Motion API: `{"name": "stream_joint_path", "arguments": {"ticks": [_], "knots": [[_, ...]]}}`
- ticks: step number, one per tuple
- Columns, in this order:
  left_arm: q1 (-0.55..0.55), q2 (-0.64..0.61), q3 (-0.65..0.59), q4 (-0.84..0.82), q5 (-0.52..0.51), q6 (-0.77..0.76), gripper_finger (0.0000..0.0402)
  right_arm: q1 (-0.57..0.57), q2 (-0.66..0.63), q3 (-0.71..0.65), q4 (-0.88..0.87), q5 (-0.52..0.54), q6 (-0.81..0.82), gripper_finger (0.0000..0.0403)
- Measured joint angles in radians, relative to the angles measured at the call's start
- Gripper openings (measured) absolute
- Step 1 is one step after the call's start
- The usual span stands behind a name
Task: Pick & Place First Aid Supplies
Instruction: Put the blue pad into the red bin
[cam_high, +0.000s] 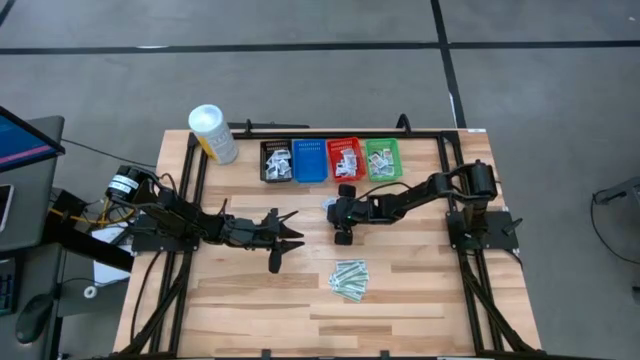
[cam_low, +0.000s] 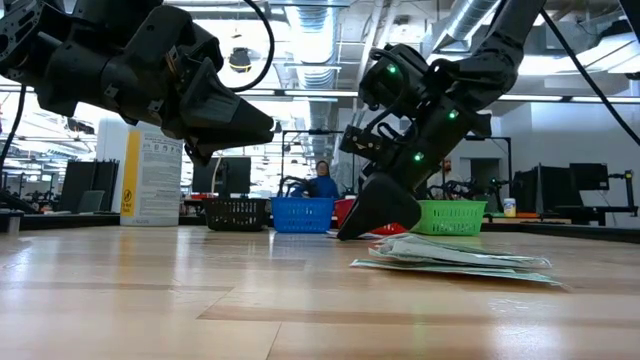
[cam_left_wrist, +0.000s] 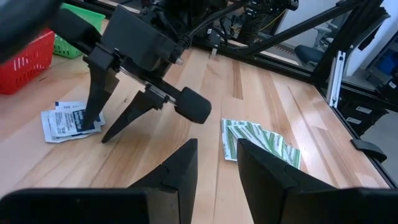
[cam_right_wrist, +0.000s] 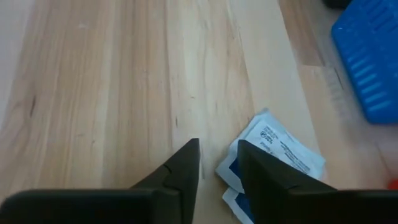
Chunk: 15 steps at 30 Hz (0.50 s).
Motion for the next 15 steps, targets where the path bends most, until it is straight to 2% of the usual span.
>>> {"name": "stream_joint_path", "arguments": {"ticks": [11,15], "knots": [[0.000,0.000,0.000,0.000,0.000,0.000,0.0112,0.000,0.002,-0.002,-0.008,-0.013,0.023,0.0041],[0.000,0.000,0.000,0.000,0.000,0.000,0.0112,-0.001,0.002,-0.003,-0.009,-0.065,0.023,0.0008]]}}
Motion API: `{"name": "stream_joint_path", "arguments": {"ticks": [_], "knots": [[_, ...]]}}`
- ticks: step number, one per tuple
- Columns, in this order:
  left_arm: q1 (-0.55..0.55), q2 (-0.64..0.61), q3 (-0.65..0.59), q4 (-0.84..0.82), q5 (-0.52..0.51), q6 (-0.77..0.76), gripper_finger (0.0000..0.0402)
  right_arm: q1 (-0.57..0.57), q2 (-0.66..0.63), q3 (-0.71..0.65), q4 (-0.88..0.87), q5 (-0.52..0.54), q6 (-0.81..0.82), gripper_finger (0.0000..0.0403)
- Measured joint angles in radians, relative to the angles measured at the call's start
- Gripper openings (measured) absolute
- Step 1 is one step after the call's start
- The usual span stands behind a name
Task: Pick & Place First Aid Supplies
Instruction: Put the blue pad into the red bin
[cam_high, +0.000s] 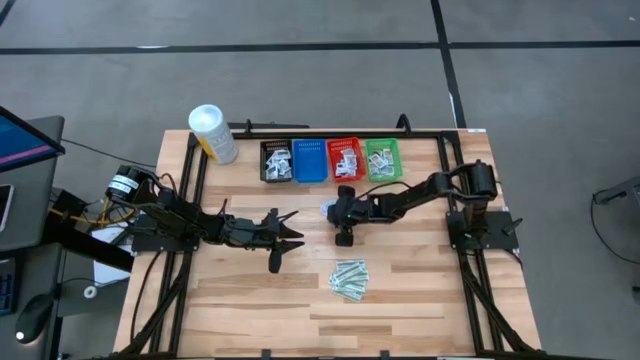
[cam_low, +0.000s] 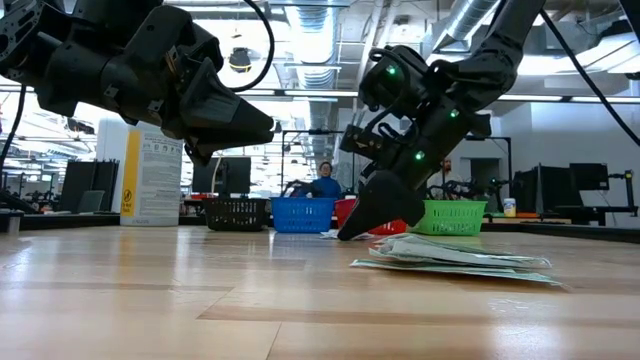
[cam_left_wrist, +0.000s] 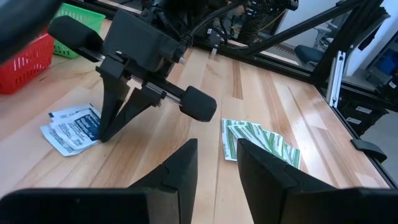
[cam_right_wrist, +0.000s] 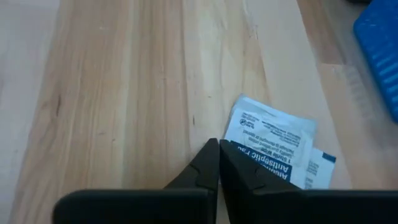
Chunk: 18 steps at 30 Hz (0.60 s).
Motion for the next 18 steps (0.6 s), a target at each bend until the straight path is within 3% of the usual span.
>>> {"name": "stream_joint_path", "arguments": {"ticks": [7,18], "knots": [[0.000,0.000,0.000,0.000,0.000,0.000,0.0112,0.005,-0.003,-0.001,-0.003,-0.087,0.033,0.0002],[0.000,0.000,-0.001,0.000,-0.001,0.000,0.0112,0.069,-0.156,0.034,-0.160,0.054,-0.006,0.0001]]}}
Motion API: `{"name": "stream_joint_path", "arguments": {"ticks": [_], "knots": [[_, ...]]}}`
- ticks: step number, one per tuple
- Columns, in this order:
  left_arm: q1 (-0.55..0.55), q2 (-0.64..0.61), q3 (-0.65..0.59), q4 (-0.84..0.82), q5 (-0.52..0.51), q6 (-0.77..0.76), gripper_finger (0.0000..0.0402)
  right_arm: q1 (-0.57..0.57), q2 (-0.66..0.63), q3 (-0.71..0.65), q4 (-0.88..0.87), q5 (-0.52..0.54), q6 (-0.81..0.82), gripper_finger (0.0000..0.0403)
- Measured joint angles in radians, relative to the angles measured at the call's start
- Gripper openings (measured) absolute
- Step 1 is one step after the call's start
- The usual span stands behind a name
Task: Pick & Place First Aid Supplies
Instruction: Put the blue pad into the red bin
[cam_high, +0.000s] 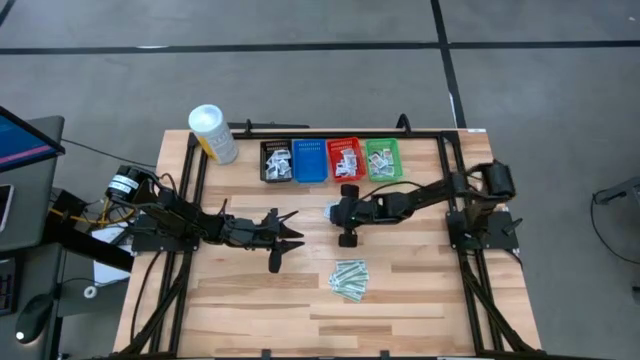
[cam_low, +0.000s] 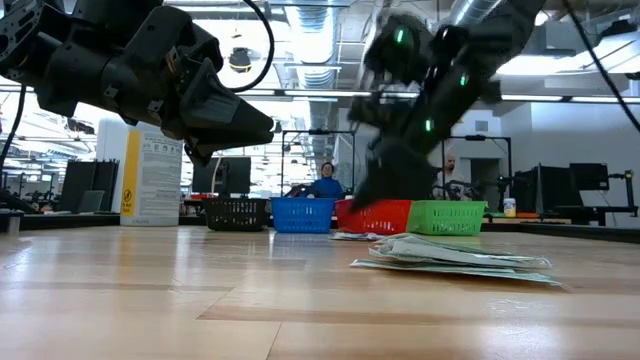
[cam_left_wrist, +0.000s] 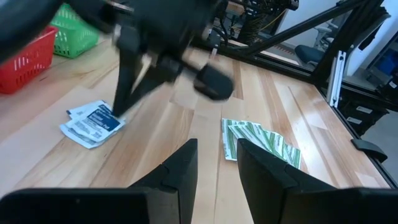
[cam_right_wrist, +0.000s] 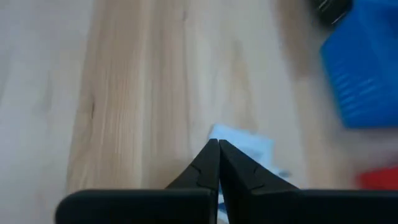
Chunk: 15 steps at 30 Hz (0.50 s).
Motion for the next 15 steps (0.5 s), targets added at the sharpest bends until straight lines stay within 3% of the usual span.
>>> {"name": "stream_joint_path", "arguments": {"ticks": [9,15], "knots": [[0.000,0.000,-0.001,-0.001,-0.002,0.000,0.0112,0.093,-0.134,0.002,-0.022,0.155,-0.029,0.0000],[0.000,0.000,-0.001,0.000,-0.003,0.000,0.0112,0.101,-0.137,0.003,-0.049,0.165,-0.029,0.0001]]}}
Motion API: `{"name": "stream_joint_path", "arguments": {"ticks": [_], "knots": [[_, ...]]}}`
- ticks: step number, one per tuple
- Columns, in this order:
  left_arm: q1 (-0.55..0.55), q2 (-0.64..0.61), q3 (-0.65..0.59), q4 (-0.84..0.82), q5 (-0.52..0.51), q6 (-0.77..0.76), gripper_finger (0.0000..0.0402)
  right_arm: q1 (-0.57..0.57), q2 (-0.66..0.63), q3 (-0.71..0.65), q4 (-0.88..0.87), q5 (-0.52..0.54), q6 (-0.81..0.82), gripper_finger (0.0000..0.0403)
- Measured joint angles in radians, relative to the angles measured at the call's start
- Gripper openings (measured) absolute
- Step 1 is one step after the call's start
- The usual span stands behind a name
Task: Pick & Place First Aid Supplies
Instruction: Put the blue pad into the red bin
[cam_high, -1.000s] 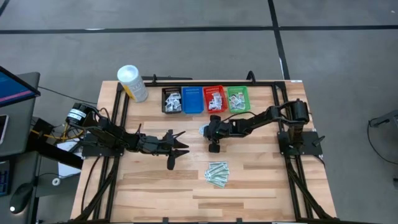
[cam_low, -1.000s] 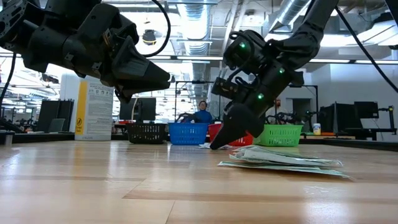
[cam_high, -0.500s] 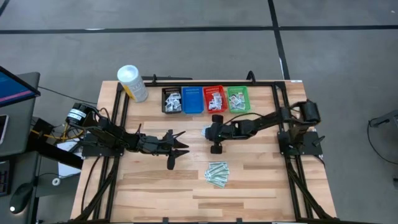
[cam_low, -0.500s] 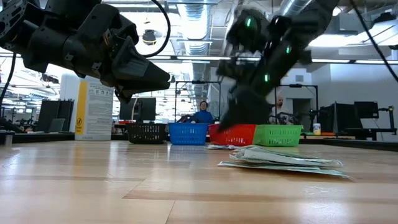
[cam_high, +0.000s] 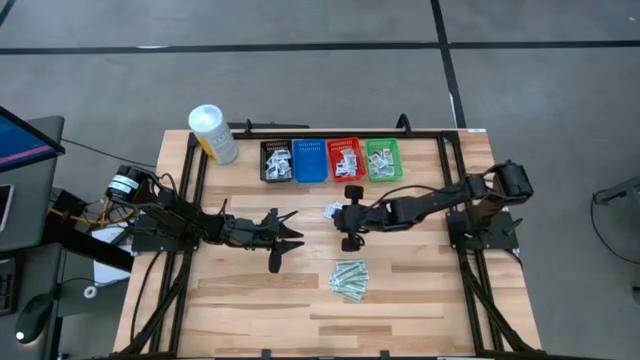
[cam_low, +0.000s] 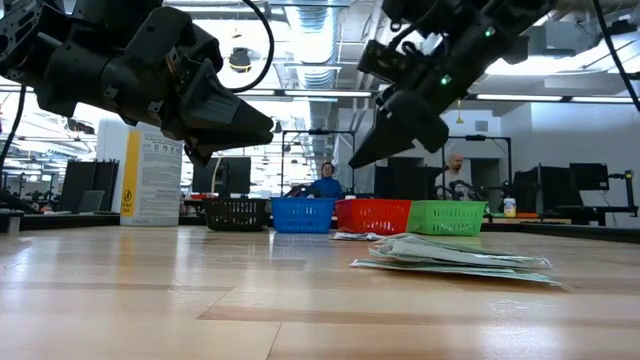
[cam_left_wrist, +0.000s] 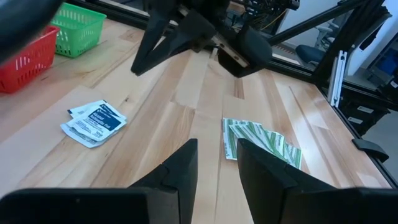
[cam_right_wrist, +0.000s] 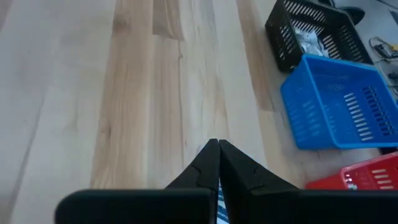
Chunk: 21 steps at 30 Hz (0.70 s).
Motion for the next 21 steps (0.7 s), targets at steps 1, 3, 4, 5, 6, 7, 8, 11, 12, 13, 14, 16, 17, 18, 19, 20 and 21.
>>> {"name": "stream_joint_path", "arguments": {"ticks": [1,3,4,5,6,7,8,11,12,13,14,16,17,18,19,20,21], "knots": [[0.000,0.000,0.000,0.000,0.000,0.000,0.0112,-0.002,0.006,0.001,0.001,0.000,0.000,0.0002],[0.000,0.000,0.000,0.000,0.000,0.000,0.0112,-0.010,0.028,0.001,0.004,0.000,0.000,0.0005],[0.000,0.000,0.000,0.000,0.000,0.000,0.0112,-0.013,0.038,0.001,0.005,-0.001,0.000,0.0008],[0.000,0.000,0.000,0.000,0.000,0.000,0.0112,-0.016,0.050,0.001,0.007,-0.001,0.000,0.0013],[0.000,0.000,0.000,0.000,0.000,0.000,0.0112,-0.023,0.063,0.001,0.019,0.000,0.001,0.0018],[0.000,0.000,0.000,0.000,0.000,0.000,0.0112,-0.027,0.075,0.001,0.029,0.000,0.001,0.0024],[0.000,0.000,0.000,0.000,0.000,0.000,0.0112,-0.032,0.089,0.001,0.040,0.001,0.003,0.0031],[0.000,0.000,0.000,0.000,0.000,0.000,0.0112,-0.045,0.132,0.001,0.084,0.001,0.001,0.0057],[0.000,0.000,0.000,0.000,0.000,0.000,0.0112,-0.050,0.143,0.001,0.097,0.001,0.000,0.0066],[0.000,0.000,0.000,0.000,0.000,0.000,0.0112,-0.053,0.153,0.001,0.109,0.001,-0.001,0.0075],[0.000,0.000,0.000,0.000,0.000,0.000,0.0112,-0.057,0.165,0.001,0.115,0.001,0.000,0.0083],[0.000,0.000,0.000,0.000,0.000,0.000,0.0112,-0.069,0.188,0.001,0.115,0.001,0.000,0.0100],[0.000,0.000,0.000,0.000,0.000,0.000,0.0112,-0.074,0.200,0.001,0.118,0.000,0.000,0.0108],[0.000,0.000,0.000,0.000,0.000,0.000,0.0112,-0.080,0.212,0.001,0.118,0.000,0.002,0.0115],[0.000,0.000,0.000,0.000,0.000,0.000,0.0112,-0.085,0.222,0.001,0.118,0.000,0.009,0.0123],[0.000,0.000,0.000,0.000,0.000,0.000,0.0112,-0.091,0.236,0.001,0.121,0.000,0.019,0.0130],[0.000,0.000,0.000,0.000,0.000,0.000,0.0112,-0.098,0.250,0.002,0.127,0.000,0.036,0.0136]]}}
